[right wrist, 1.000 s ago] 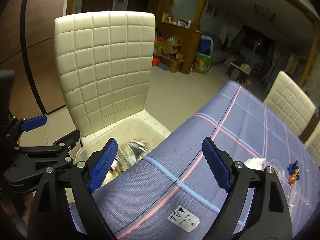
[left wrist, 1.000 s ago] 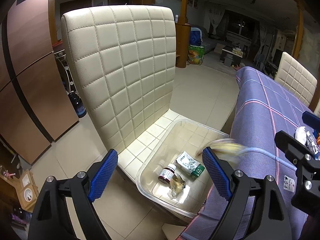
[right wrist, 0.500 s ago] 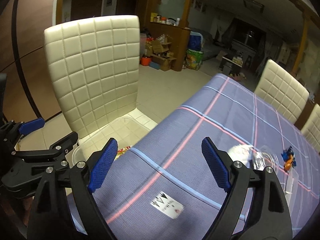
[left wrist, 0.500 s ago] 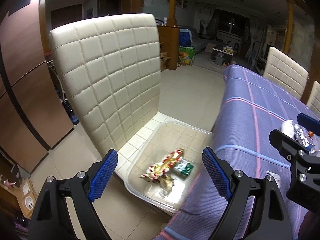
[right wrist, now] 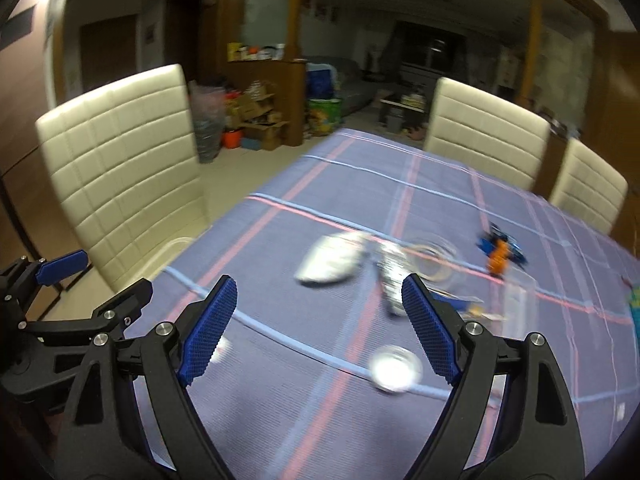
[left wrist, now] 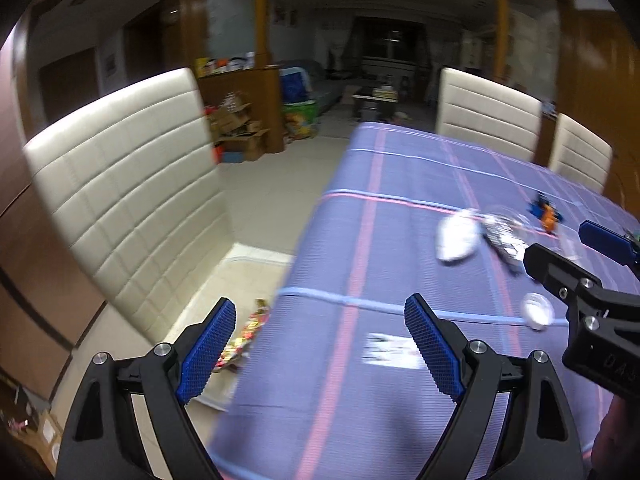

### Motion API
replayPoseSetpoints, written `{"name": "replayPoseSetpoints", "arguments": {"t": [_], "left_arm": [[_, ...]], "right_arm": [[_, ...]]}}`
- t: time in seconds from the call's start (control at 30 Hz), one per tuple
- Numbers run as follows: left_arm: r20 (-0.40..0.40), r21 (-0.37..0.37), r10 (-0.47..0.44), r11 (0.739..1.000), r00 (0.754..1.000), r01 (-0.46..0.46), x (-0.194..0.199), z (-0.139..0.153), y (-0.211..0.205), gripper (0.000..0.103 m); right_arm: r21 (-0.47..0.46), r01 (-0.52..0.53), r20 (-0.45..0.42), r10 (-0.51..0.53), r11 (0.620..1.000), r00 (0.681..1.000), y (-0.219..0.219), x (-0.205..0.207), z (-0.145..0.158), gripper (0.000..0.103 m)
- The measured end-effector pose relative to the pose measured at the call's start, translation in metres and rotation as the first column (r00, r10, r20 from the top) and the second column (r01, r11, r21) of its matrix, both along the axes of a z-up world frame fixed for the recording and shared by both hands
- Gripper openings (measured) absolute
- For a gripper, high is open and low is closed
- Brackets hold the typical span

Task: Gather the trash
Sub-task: 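Move both tools back over the table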

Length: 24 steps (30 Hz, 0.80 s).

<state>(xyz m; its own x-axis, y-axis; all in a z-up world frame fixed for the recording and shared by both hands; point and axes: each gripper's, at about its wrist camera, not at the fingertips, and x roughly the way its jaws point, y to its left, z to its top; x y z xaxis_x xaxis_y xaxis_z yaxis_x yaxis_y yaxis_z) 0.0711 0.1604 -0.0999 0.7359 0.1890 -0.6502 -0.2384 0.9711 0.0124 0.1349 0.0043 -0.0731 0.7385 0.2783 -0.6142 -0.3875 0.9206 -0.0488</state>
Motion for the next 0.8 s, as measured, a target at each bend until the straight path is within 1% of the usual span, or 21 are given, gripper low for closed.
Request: {"name": "replayPoseSetpoints", "arguments": {"t": [0.2, 0.3, 0.37, 0.57, 0.8], "left_arm": [[-0.032, -0.006, -0.128, 0.992, 0.991, 0.128, 0.014, -0.006, -0.062, 0.084], [-0.054, -0.013, -0.179, 0.984, 0.982, 0.178, 0.019, -0.008, -0.088, 0.084], [-0.066, -0.005, -0.2, 0.98, 0.978, 0.2, 0.022, -0.009, -0.106, 0.084], [-0.079, -0.004, -0.226, 0.974, 0.971, 0.226, 0.026, -0.008, -0.135, 0.084], [-0.125, -0.017, -0.229, 0.973, 0.965, 0.229, 0.035, -0.019, -0.151, 0.084]], "right_arm": [[0.029, 0.114, -0.039, -0.113, 0.993, 0.993, -0.066, 0.004, -0.008, 0.083], [0.037, 0.155, -0.049, -0.154, 0.987, 0.987, -0.095, 0.003, -0.012, 0.083], [0.05, 0.182, -0.056, -0.179, 0.982, 0.982, -0.114, 0.004, -0.014, 0.083], [0.082, 0.211, -0.093, -0.203, 0.974, 0.975, -0.15, 0.008, -0.024, 0.083], [0.091, 0.238, -0.119, -0.227, 0.967, 0.967, -0.171, 0.015, -0.034, 0.083]]}}
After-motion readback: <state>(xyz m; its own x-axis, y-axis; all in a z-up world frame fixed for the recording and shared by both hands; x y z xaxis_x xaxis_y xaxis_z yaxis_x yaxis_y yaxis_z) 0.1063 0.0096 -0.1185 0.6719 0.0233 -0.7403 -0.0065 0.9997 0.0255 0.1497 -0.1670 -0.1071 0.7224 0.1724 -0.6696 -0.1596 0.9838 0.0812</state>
